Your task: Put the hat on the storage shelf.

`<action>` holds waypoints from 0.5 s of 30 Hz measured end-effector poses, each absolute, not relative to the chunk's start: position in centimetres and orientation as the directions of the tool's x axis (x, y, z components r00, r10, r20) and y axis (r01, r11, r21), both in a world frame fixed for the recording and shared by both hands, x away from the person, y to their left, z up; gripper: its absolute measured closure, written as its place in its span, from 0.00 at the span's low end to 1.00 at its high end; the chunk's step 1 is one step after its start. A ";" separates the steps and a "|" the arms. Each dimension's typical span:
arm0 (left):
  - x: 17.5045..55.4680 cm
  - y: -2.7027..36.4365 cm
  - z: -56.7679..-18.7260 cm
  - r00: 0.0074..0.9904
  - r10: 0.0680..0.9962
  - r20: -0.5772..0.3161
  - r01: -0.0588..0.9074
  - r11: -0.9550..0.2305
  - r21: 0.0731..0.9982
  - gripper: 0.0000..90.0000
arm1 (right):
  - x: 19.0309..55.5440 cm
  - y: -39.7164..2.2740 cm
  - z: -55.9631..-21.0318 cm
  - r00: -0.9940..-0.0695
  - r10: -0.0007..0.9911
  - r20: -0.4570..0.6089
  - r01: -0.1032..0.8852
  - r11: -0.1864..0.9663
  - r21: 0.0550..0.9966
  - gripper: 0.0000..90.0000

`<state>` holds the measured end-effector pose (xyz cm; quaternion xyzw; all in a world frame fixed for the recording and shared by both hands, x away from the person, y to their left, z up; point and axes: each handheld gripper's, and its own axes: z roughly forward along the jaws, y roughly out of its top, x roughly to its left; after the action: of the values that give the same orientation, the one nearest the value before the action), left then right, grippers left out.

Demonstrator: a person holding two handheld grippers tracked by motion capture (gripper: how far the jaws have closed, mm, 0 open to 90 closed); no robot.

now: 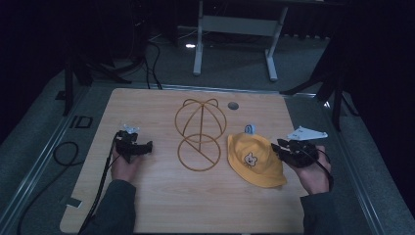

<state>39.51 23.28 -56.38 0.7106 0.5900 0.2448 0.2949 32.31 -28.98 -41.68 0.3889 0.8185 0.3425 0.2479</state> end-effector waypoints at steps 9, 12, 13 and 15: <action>39.5 23.3 -56.4 0.184 0.983 0.000 0.694 -0.130 0.708 0.14 | 32.9 -28.9 -41.3 -0.616 0.775 -0.142 0.482 0.513 0.710 0.71; 39.5 23.3 -56.4 0.184 0.983 0.000 0.694 -0.130 0.708 0.14 | 33.2 -28.7 -41.1 -0.629 0.764 -0.144 0.486 0.531 0.694 0.70; 39.5 23.3 -56.4 0.184 0.983 0.000 0.694 -0.130 0.708 0.14 | 33.2 -28.6 -41.0 -0.634 0.760 -0.141 0.489 0.536 0.688 0.69; 39.5 23.3 -56.4 0.184 0.983 0.000 0.694 -0.130 0.708 0.14 | 33.3 -28.4 -40.8 -0.644 0.751 -0.148 0.487 0.551 0.678 0.68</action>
<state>39.51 23.28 -56.38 0.7107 0.5900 0.2447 0.2948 33.33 -28.44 -40.83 0.3624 0.8536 0.3052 0.2165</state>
